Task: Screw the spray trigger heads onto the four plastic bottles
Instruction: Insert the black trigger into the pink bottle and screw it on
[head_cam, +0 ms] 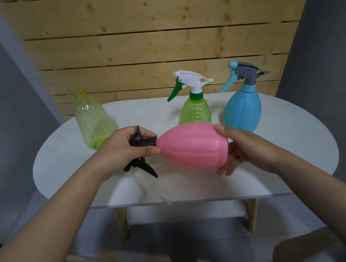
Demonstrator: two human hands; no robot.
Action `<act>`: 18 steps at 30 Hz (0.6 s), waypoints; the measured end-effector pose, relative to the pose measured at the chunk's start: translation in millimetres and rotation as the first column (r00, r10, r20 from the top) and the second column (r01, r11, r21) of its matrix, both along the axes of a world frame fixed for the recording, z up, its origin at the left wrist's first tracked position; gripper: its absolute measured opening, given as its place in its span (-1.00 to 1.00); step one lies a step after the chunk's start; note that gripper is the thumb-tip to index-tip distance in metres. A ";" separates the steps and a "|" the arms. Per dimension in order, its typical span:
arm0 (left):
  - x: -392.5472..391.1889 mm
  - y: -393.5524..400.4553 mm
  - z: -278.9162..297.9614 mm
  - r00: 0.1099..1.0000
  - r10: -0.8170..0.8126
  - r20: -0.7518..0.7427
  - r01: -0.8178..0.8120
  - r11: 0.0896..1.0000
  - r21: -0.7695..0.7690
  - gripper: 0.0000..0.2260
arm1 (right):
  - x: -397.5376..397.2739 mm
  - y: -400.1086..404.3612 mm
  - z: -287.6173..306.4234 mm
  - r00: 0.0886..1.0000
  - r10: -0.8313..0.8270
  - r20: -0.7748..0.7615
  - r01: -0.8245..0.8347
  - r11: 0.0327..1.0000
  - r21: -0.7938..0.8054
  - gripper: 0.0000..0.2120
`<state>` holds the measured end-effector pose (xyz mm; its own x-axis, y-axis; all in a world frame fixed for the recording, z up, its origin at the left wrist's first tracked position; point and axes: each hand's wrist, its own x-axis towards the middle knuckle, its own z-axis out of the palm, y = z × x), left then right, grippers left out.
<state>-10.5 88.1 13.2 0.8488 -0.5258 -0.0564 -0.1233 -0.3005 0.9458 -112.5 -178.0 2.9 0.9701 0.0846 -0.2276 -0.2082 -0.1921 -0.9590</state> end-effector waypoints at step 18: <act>1.8 -0.5 -0.9 1.000 -0.018 0.007 0.018 1.000 0.002 -0.84 | 1.3 -0.9 0.9 0.997 -0.036 0.062 0.038 0.999 -0.035 -0.46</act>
